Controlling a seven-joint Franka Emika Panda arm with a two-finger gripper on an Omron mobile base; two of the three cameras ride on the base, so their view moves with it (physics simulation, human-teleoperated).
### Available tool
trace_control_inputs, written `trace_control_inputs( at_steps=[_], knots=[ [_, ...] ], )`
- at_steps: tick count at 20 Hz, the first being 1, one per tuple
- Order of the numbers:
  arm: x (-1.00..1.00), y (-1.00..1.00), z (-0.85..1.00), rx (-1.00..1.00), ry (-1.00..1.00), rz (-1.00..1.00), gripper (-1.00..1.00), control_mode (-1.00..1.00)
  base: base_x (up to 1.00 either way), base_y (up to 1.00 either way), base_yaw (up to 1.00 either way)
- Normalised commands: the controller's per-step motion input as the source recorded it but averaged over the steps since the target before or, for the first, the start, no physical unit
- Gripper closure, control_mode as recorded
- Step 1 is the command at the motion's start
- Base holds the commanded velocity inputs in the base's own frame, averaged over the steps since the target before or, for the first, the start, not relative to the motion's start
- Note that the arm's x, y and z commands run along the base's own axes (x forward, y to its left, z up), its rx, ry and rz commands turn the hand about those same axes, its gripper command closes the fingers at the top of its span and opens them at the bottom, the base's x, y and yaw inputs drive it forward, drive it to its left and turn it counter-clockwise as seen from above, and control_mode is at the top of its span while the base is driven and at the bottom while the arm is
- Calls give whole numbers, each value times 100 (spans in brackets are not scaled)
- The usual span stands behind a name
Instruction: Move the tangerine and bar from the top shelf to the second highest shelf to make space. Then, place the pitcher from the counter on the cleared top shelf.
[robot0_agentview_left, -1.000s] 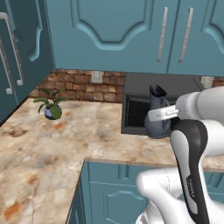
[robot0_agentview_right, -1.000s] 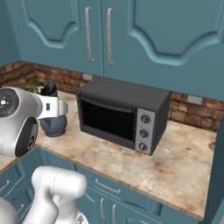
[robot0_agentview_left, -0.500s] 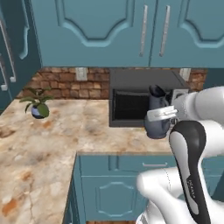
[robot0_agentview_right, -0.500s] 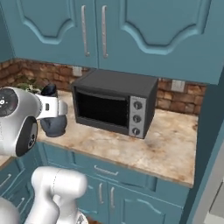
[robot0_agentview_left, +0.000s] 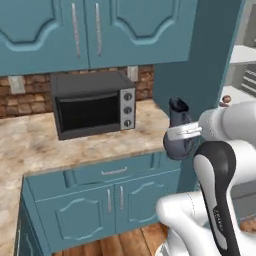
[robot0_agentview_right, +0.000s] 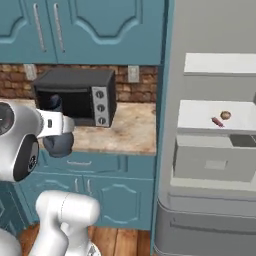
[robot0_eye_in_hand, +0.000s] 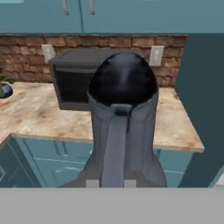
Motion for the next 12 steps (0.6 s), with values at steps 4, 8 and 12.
trace_control_inputs(
  at_steps=[4,8,12],
  knots=[
    [0,0,0,0,0,0,100,100,0,-95,-48],
    [0,0,0,0,0,0,100,100,0,-88,-41],
    [0,0,0,0,0,0,100,100,10,-76,-22]
  ],
)
